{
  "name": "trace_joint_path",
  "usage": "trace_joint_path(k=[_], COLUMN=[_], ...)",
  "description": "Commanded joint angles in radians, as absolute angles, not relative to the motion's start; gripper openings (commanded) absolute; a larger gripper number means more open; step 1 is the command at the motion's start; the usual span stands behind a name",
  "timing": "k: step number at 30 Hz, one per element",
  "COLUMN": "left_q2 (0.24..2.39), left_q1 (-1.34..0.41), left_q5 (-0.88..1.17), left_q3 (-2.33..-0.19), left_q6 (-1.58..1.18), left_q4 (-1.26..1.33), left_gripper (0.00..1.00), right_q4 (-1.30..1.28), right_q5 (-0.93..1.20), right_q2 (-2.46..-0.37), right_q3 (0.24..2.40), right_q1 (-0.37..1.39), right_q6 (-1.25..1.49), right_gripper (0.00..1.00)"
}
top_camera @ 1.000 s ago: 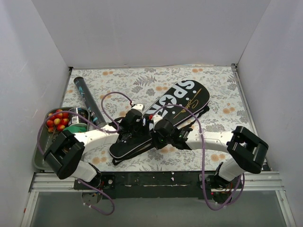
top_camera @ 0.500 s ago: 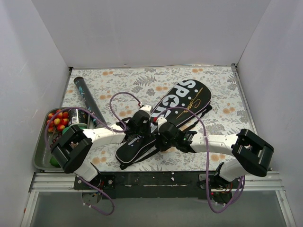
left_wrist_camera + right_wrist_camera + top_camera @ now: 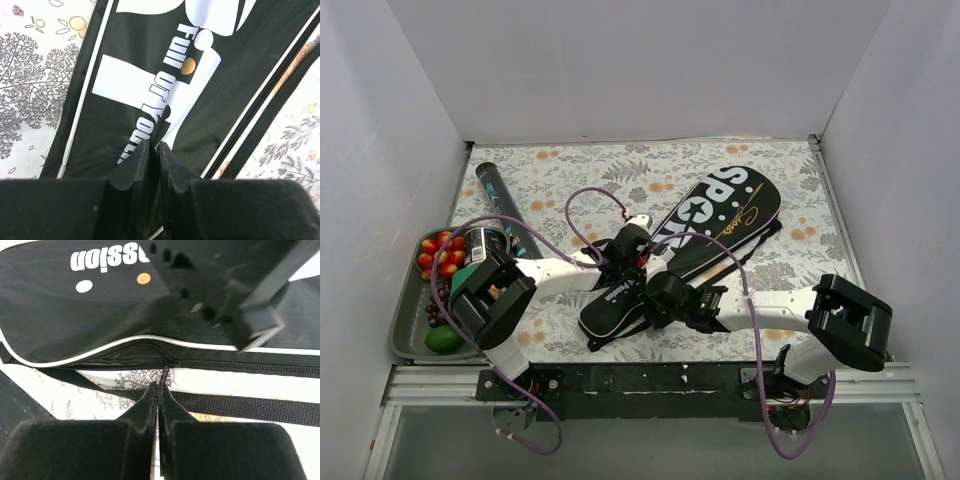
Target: Pack up the badminton gear
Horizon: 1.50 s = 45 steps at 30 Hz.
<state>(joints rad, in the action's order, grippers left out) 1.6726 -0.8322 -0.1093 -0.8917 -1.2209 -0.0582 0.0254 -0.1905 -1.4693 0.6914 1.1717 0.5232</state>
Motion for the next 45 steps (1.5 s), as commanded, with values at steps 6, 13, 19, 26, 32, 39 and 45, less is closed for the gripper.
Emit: trace_joint_path(k=[6, 13, 19, 26, 32, 39, 45], left_q2=[1.816, 1.830, 1.818, 1.763, 1.683, 1.614, 1.582], left_q1=[-0.838, -0.838, -0.838, -0.786, -0.693, -0.672, -0.661], left_q5=[-0.124, -0.112, -0.112, -0.115, -0.101, -0.113, -0.121], left_q3=[-0.922, -0.936, -0.928, -0.901, -0.828, -0.779, -0.703], left_q6=[-1.289, -1.319, -1.322, -1.316, -1.354, -1.430, -1.512], left_q4=[-0.117, -0.081, -0.072, -0.107, -0.107, -0.123, -0.078], left_gripper=[0.00, 0.00, 0.00, 0.00, 0.00, 0.00, 0.00], right_q4=[0.089, 0.095, 0.023, -0.178, -0.178, -0.176, -0.141], right_q5=[-0.104, -0.136, -0.219, -0.428, -0.393, -0.296, -0.230], right_q2=[-1.483, -1.499, -1.505, -1.416, -1.316, -1.389, -1.480], right_q3=[0.775, 0.837, 0.879, 0.830, 0.744, 0.837, 0.902], right_q1=[1.347, 1.434, 1.453, 1.427, 1.267, 1.149, 1.147], right_q6=[0.571, 0.580, 0.586, 0.609, 0.556, 0.421, 0.413], right_gripper=[0.01, 0.01, 0.01, 0.36, 0.41, 0.45, 0.50])
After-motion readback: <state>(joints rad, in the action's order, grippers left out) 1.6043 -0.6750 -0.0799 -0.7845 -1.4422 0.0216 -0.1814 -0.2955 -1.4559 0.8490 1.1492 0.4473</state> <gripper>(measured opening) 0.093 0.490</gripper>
